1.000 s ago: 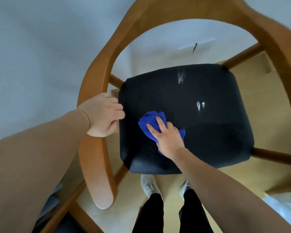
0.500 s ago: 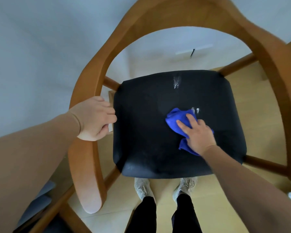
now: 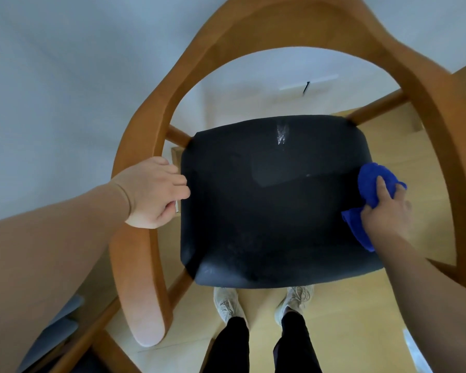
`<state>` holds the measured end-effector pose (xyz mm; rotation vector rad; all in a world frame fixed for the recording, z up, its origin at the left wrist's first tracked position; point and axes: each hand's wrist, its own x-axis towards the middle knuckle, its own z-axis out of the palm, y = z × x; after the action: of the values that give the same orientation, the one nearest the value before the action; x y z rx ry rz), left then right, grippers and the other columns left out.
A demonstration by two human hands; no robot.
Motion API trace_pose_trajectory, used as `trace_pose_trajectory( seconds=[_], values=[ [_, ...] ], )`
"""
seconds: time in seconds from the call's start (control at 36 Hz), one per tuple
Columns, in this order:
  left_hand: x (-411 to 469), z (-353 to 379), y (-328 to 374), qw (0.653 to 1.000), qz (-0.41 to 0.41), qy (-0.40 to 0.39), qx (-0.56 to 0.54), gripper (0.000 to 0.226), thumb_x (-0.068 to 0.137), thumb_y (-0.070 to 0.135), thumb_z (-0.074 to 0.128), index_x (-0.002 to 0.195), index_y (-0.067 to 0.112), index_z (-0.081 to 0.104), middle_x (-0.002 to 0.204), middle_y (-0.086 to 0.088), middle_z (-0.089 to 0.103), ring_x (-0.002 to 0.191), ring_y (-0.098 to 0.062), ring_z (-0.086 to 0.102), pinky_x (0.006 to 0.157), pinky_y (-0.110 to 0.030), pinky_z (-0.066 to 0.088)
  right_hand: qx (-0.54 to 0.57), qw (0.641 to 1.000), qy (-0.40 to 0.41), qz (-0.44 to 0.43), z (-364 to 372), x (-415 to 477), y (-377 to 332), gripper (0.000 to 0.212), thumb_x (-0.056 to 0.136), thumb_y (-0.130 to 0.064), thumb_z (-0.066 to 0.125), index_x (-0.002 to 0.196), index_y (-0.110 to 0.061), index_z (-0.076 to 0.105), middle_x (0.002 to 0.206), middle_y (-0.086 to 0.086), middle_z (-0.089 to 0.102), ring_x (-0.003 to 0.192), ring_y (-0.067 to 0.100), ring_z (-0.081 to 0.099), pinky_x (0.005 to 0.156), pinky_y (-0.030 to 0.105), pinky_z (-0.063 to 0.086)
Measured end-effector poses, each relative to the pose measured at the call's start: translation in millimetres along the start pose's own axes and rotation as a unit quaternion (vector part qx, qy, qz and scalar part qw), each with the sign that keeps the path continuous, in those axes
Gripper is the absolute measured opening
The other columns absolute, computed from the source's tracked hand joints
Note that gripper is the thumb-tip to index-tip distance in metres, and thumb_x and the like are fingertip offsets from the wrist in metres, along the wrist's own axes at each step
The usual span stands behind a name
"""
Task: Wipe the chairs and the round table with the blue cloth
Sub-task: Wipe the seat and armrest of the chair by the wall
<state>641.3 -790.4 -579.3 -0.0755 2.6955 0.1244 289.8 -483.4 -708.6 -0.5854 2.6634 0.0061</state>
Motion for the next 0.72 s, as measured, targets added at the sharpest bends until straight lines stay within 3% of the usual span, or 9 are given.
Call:
trace_pose_trajectory(
  seconds=[0.11,0.22,0.31,0.47,0.72],
  values=[
    [1,0,0,1.0,0.002,-0.005,-0.001,0.046,0.081,0.035,0.023,0.093,0.026,0.067,0.075,0.009,0.058,0.069,-0.014,0.048,0.073,-0.031,0.04,-0.043,0.99,0.022,-0.132,6,-16,-51,0.073,0.088,-0.027,0.059,0.151,-0.029,0.022,0.157,0.013,0.017,0.126,0.043,0.036,0.098,0.048,0.041],
    [0,2,0,1.0,0.0,-0.011,0.004,0.048,0.081,0.036,0.019,0.093,0.027,0.064,0.075,0.01,0.056,0.07,-0.013,0.046,0.075,-0.029,0.038,-0.03,0.967,-0.007,-0.252,14,-38,-131,0.075,0.083,-0.024,0.064,0.15,-0.029,0.029,0.157,0.011,0.021,0.122,0.042,0.037,0.092,0.047,0.045],
    [0,2,1,1.0,-0.002,-0.012,0.002,0.046,0.081,0.036,0.02,0.092,0.027,0.064,0.075,0.01,0.056,0.069,-0.013,0.046,0.074,-0.03,0.039,-0.043,0.945,-0.035,-0.322,27,-53,-178,0.074,0.086,-0.027,0.061,0.151,-0.03,0.025,0.158,0.011,0.017,0.118,0.04,0.039,0.091,0.045,0.044],
    [0,0,0,1.0,-0.008,-0.006,-0.013,0.044,0.081,0.034,0.023,0.091,0.025,0.065,0.073,0.009,0.056,0.068,-0.014,0.046,0.073,-0.032,0.041,-0.101,0.907,-0.062,-0.405,52,-69,-218,0.074,0.09,-0.025,0.056,0.152,-0.029,0.017,0.158,0.014,0.013,0.113,0.035,0.041,0.088,0.043,0.043],
    [0,-1,1,1.0,-0.021,-0.017,-0.006,0.038,0.082,0.034,0.027,0.087,0.027,0.064,0.072,0.01,0.054,0.066,-0.013,0.045,0.072,-0.029,0.04,-0.158,0.885,-0.084,-0.429,66,-55,-209,0.08,0.087,-0.029,0.061,0.152,-0.029,0.016,0.157,0.014,0.013,0.108,0.034,0.042,0.084,0.041,0.043]
  ],
)
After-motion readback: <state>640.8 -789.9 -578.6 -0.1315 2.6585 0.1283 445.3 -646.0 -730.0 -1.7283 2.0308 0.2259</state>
